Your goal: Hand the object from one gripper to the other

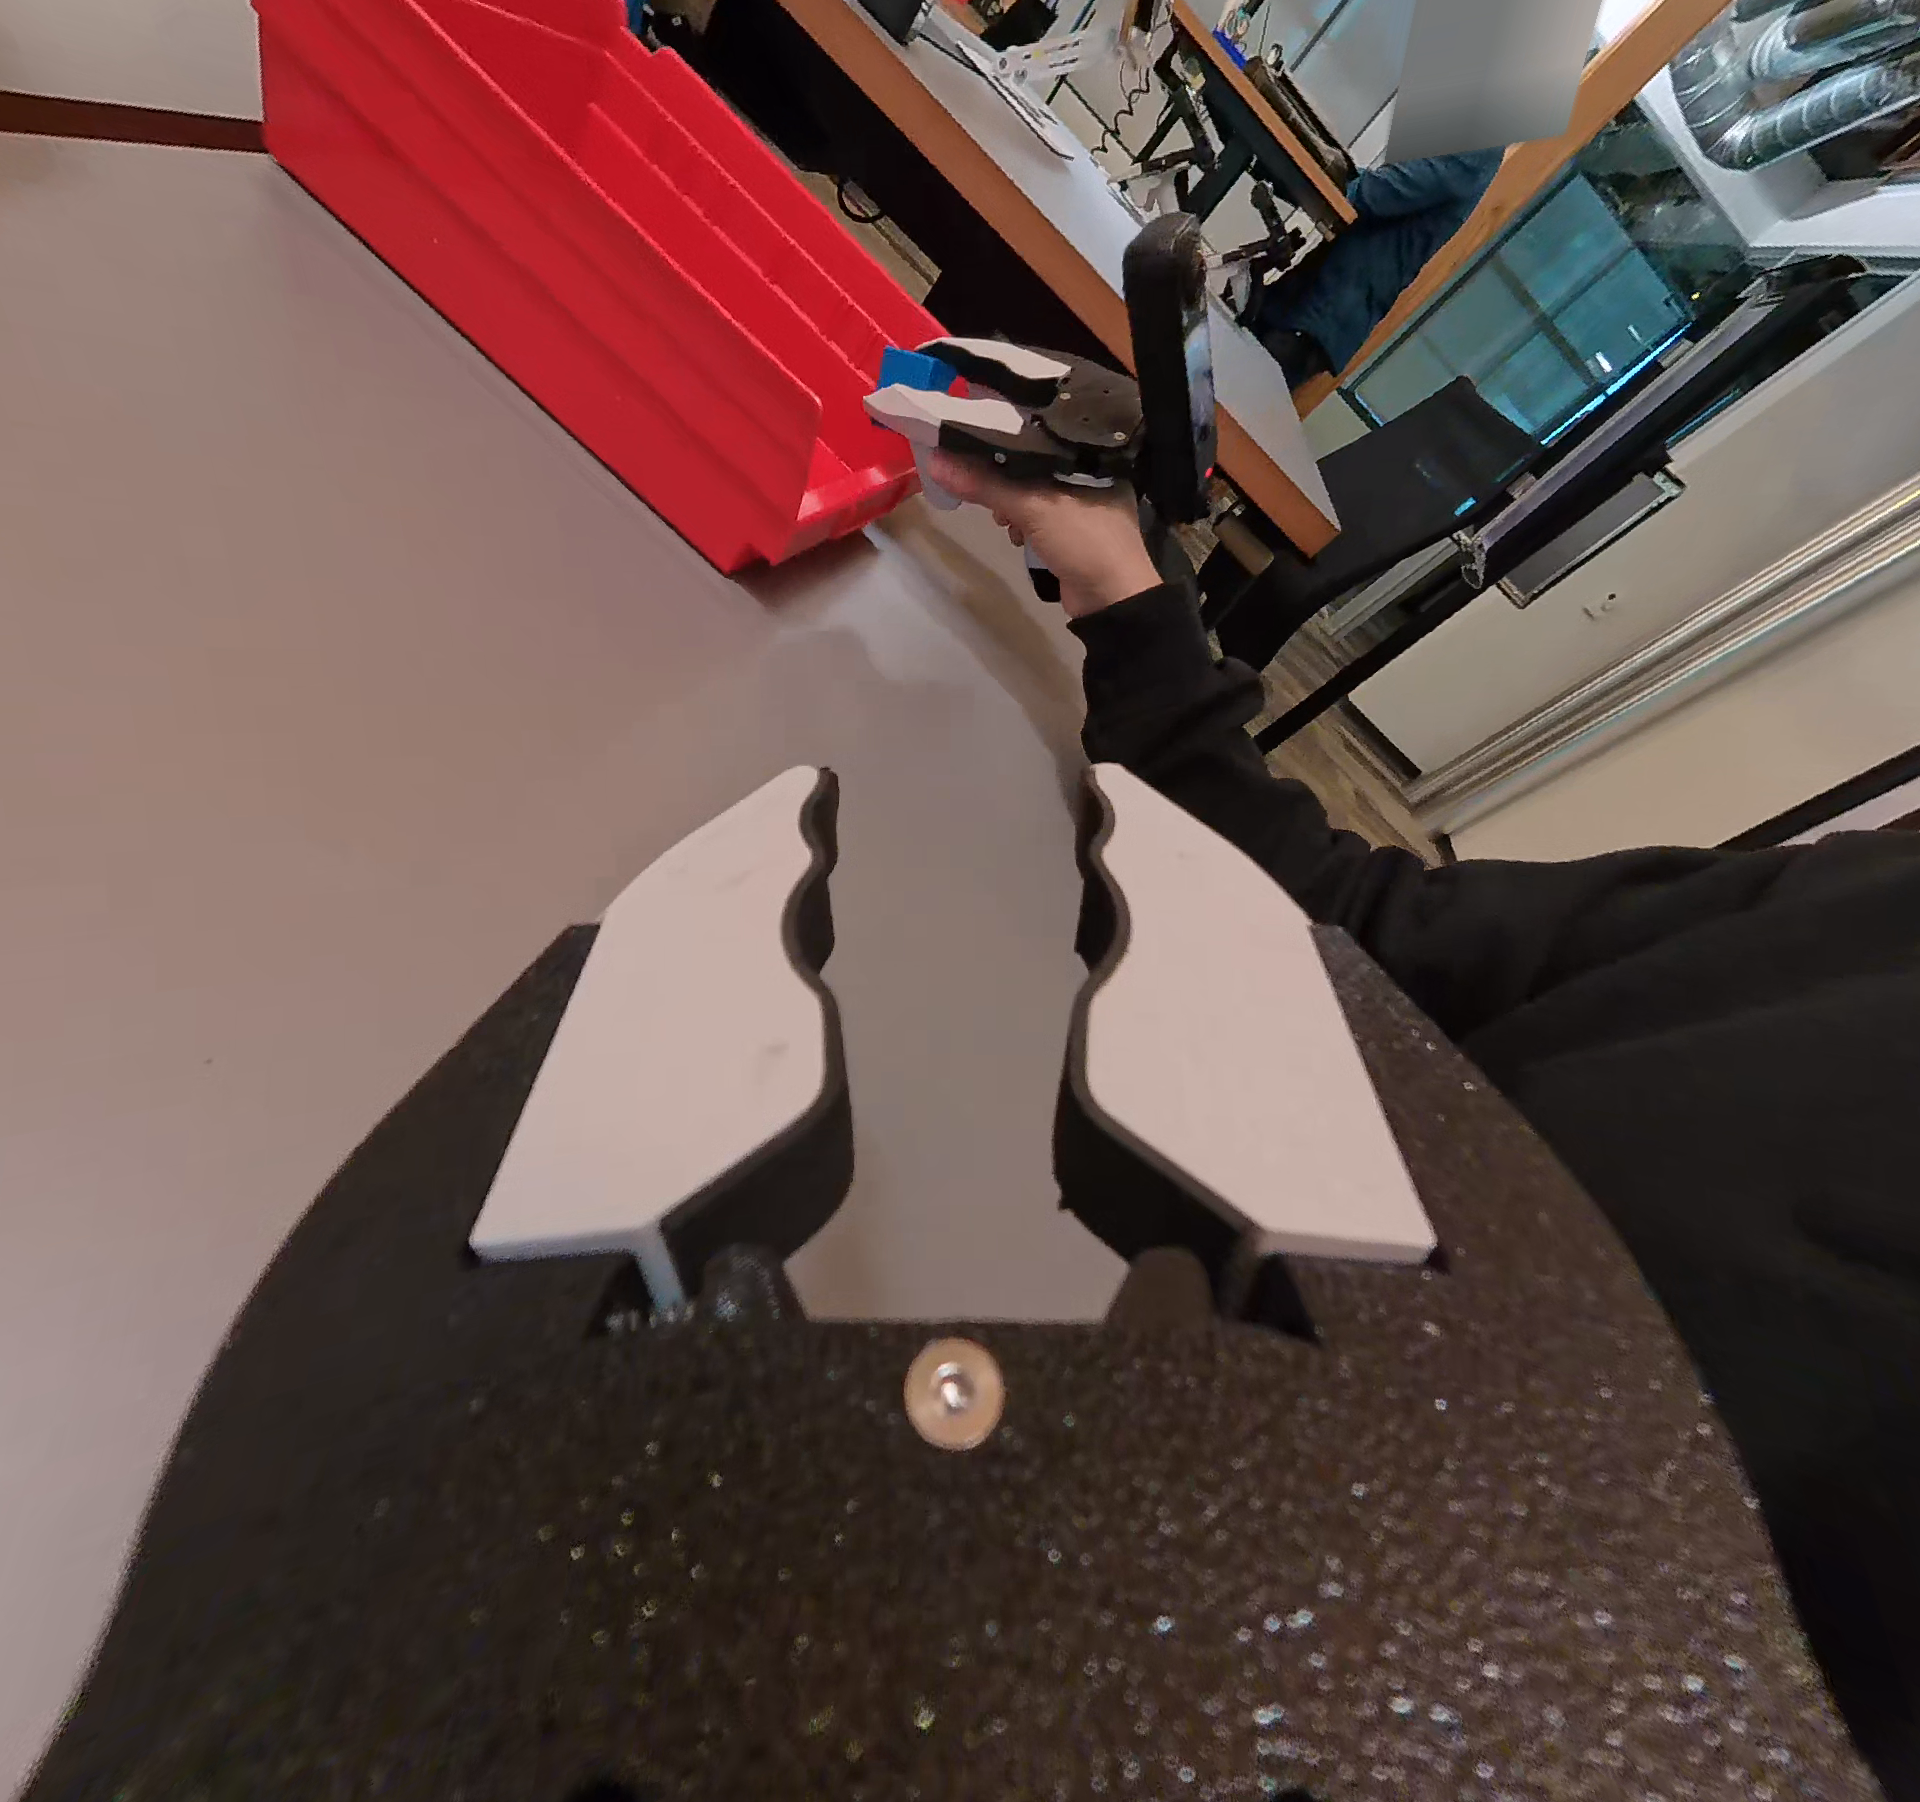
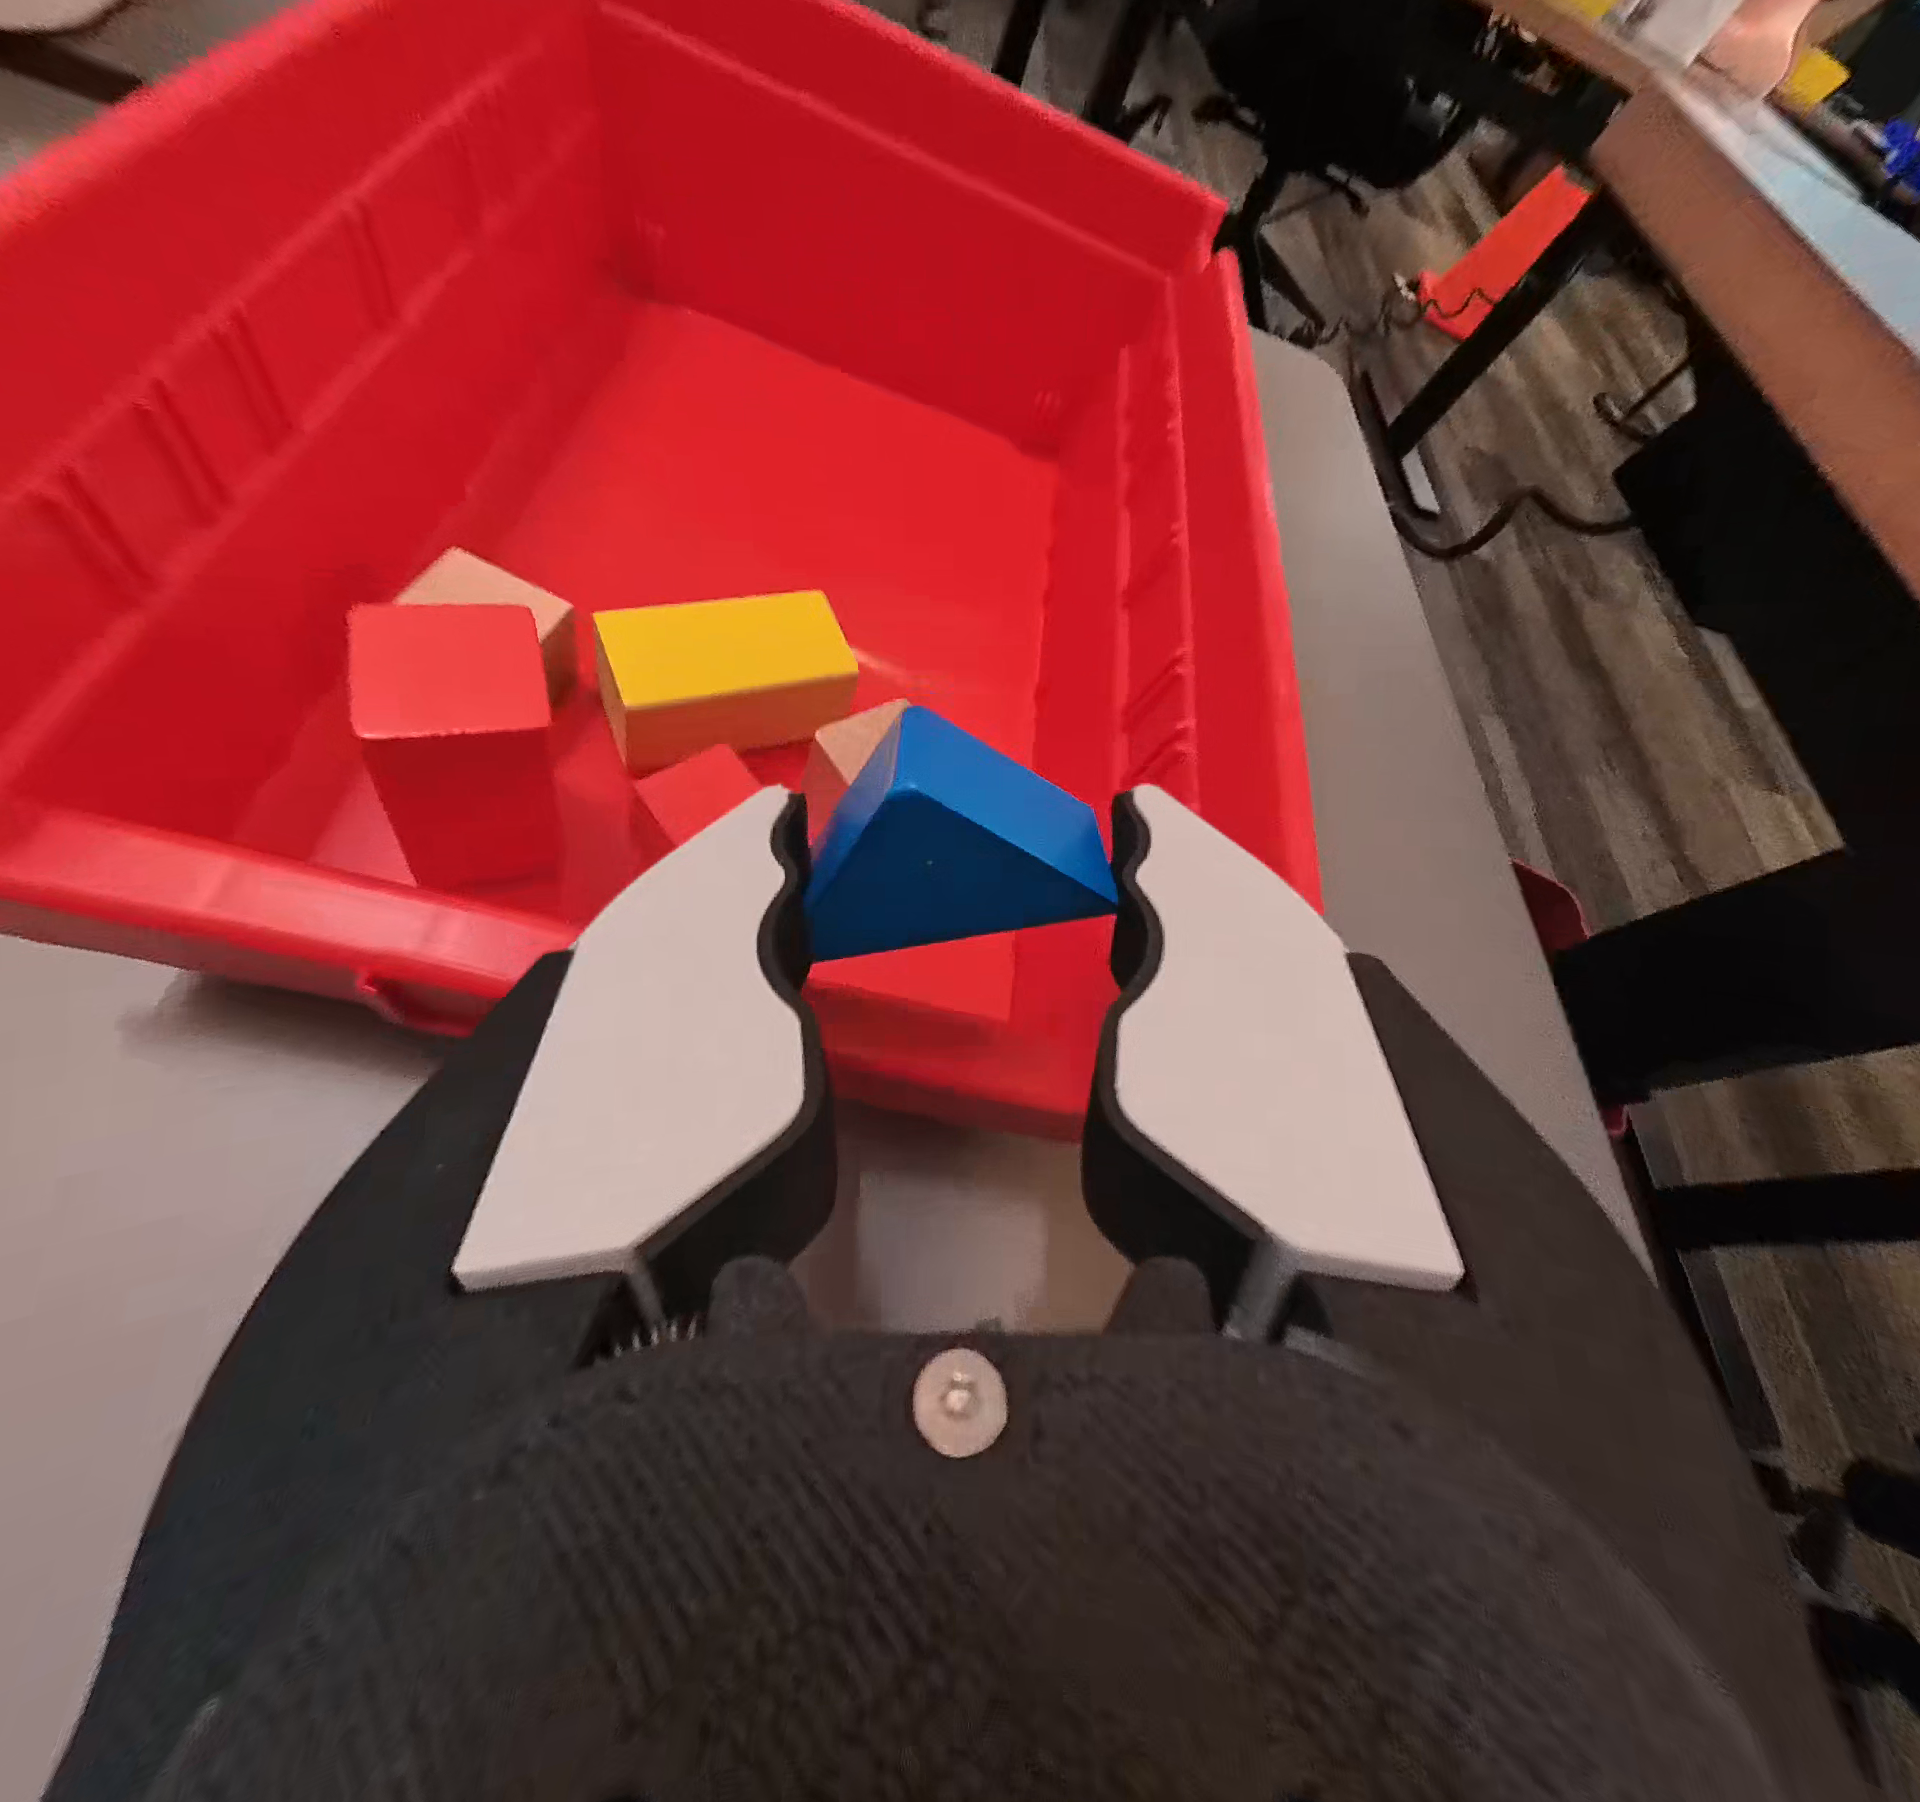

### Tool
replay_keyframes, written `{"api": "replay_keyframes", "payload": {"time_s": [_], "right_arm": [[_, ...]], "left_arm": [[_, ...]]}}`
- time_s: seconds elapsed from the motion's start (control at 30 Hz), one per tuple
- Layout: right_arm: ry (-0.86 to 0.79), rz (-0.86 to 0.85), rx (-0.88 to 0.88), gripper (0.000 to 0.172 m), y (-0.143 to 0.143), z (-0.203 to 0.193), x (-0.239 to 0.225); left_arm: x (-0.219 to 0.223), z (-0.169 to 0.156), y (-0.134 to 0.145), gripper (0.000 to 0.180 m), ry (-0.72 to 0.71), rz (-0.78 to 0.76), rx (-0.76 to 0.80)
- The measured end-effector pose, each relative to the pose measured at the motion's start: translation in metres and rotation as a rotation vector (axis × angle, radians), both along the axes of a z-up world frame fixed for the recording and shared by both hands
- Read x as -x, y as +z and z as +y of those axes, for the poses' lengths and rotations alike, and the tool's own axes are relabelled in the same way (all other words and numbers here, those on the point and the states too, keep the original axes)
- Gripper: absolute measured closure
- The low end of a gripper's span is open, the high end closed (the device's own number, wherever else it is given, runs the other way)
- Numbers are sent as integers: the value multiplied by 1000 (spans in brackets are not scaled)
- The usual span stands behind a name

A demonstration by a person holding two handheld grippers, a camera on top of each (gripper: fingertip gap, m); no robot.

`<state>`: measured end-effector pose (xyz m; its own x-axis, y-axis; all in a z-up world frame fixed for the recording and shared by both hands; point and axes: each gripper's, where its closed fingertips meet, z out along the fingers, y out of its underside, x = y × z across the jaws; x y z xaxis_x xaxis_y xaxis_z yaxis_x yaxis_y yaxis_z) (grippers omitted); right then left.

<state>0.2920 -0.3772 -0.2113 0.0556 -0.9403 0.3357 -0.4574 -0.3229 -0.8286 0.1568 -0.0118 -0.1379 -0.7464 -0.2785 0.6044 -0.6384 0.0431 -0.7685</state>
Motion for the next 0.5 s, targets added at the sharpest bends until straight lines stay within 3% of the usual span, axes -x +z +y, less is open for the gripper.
{"api": "replay_keyframes", "payload": {"time_s": [0.17,0.3,0.5], "right_arm": [[-33,29,61,116,-12,-5,-1],[-14,16,-13,115,-12,1,-1],[-14,-77,-34,101,19,5,4]], "left_arm": [[0,5,-7,137,19,-15,-36],[-4,17,-8,136,69,-47,-72],[-33,79,10,137,304,-139,-168]]}}
